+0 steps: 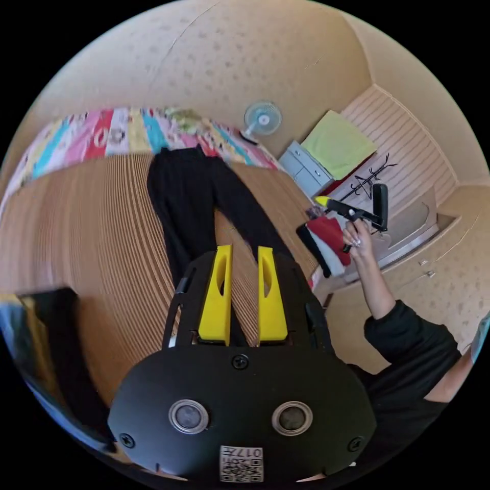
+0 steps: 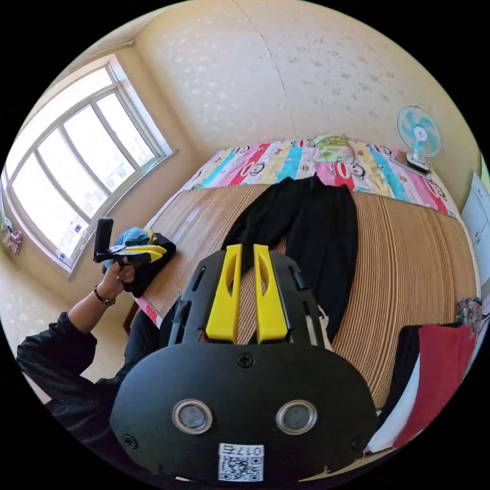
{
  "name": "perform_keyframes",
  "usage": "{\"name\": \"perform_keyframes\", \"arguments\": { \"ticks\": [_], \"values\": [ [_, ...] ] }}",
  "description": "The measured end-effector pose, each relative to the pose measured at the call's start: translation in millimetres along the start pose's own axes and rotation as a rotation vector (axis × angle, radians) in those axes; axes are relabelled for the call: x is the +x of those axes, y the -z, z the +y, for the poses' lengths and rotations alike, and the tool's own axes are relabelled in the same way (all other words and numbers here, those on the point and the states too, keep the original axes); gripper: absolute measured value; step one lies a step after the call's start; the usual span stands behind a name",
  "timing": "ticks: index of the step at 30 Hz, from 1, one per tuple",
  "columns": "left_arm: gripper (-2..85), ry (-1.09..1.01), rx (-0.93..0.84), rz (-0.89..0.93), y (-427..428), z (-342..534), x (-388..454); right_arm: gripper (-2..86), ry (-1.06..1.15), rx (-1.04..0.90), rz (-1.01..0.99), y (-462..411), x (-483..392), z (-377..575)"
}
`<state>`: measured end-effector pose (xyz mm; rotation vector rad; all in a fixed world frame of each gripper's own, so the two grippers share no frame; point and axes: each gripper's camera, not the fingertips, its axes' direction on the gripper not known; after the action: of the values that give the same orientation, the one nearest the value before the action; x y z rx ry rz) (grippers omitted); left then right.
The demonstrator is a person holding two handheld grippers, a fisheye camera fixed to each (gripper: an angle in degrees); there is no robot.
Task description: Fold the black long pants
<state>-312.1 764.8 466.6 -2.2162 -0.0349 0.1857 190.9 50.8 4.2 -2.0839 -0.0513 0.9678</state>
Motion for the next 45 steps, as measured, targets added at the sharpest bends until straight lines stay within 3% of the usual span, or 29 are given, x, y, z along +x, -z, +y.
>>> {"name": "perform_keyframes", "arguments": {
  "ticks": [4, 10, 14, 16, 18, 21, 24, 26, 33, 37, 42, 45],
  "values": [
    [10.1, 0.054, -0.046, 0.010, -62.3, 80.1, 4.0, 3.1, -0.066, -0.151, -0.166, -98.2, -6.7, 82.4],
    [13.4, 0.068, -0.063, -0.271, -115.9, 149.5, 49.4, 3.4, -0.069, -0.158, -0.300, -158.8, -53.0, 142.3],
    [5.1, 0.071, -0.030, -0.453, -133.7, 153.1, 58.9, 3.7, -0.126, -0.140, -0.302, -169.6, -67.1, 154.6],
    [0.8, 0.109, -0.026, -0.265, -118.0, 147.9, 48.4, 3.9, -0.195, -0.103, -0.377, -166.0, -64.0, 164.5],
    [-0.3, 0.080, 0.162, 0.102, -68.4, 158.7, 30.9, 4.2, -0.196, -0.076, -0.426, -159.8, -63.5, 172.6],
    [-0.8, 0.079, 0.277, 0.290, -20.3, 186.2, -6.8, 5.2, -0.187, -0.105, -0.394, -157.0, -65.6, 184.9],
    [-0.9, 0.340, 0.137, 0.136, -17.4, 219.7, -66.8, 6.1, -0.199, -0.142, -0.336, -166.2, -69.3, 198.4],
    [-1.0, 0.391, 0.087, 0.075, -20.9, 238.4, -83.9, 6.5, -0.227, -0.161, -0.401, -179.8, -72.7, 207.9],
    [-0.9, 0.371, 0.059, 0.023, -41.3, 264.2, -70.0, 6.2, -0.201, -0.200, -0.383, -183.6, -95.7, 217.8],
    [-0.9, 0.282, 0.112, 0.052, -42.6, 260.8, -49.0, 6.5, -0.295, 0.012, -0.169, -108.2, -60.7, 227.4],
    [-0.8, 0.235, 0.107, 0.147, -68.6, 252.0, -39.5, 8.2, -0.539, 0.038, 0.097, -54.2, 9.2, 266.3],
    [-0.9, 0.234, 0.062, 0.199, -95.2, 246.7, -37.8, 8.1, -0.604, -0.065, -0.028, -65.6, 37.3, 289.7]
  ]
}}
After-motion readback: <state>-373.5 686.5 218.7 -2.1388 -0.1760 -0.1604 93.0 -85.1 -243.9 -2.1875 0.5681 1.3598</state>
